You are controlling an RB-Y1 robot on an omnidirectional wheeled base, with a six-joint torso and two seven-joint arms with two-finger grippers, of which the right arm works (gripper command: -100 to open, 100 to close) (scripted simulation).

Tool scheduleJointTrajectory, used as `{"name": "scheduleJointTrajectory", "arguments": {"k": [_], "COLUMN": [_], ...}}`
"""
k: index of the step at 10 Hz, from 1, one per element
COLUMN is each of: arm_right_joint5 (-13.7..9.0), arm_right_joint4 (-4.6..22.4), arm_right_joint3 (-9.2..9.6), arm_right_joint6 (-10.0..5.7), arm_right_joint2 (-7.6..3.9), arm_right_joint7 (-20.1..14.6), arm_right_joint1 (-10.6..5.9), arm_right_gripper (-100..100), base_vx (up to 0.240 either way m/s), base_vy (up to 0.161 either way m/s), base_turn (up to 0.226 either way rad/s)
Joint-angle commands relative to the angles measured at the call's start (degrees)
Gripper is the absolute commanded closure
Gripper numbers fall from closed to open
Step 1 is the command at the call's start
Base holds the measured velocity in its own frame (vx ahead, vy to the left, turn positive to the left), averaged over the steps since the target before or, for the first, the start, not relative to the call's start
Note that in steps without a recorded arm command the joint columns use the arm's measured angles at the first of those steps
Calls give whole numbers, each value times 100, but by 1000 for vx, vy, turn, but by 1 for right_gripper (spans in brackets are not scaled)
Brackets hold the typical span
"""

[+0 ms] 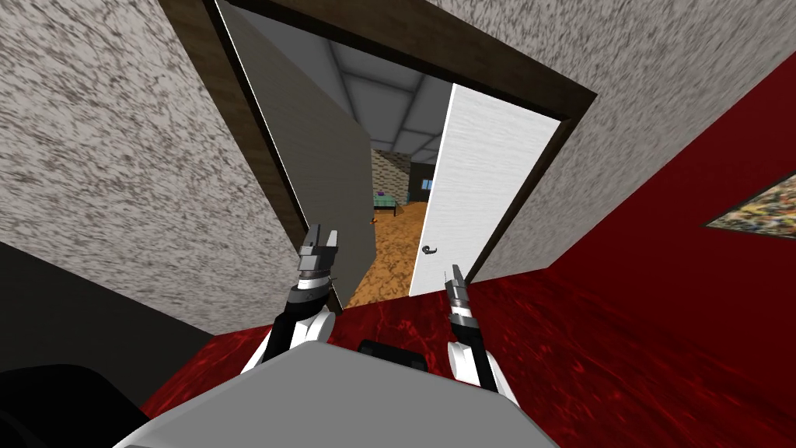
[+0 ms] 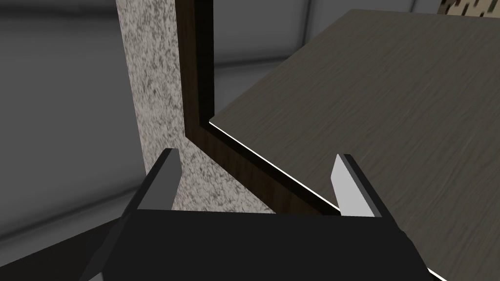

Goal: Push the door open

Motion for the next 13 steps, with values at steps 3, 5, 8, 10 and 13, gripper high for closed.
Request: {"name": "scheduleJointTrajectory", "arguments": {"k": [3,5,8,10,13], "arm_right_joint5": [-10,-12,-17,-21,-25], "arm_right_joint4": [650,879,1271,1626,2027], "arm_right_joint3": [91,123,186,248,309], "arm_right_joint6": [-172,-214,-296,-376,-455], "arm_right_joint2": [-32,-39,-51,-56,-60], "arm_right_joint7": [-46,-60,-89,-117,-144], "arm_right_joint1": [-200,-255,-366,-474,-580], "arm_right_gripper": [-100,-100,-100,-100,-100], "base_vx": [59,66,54,71,52], "base_vy": [-79,-67,-62,-95,-65], "base_turn": [69,32,50,67,54]}}
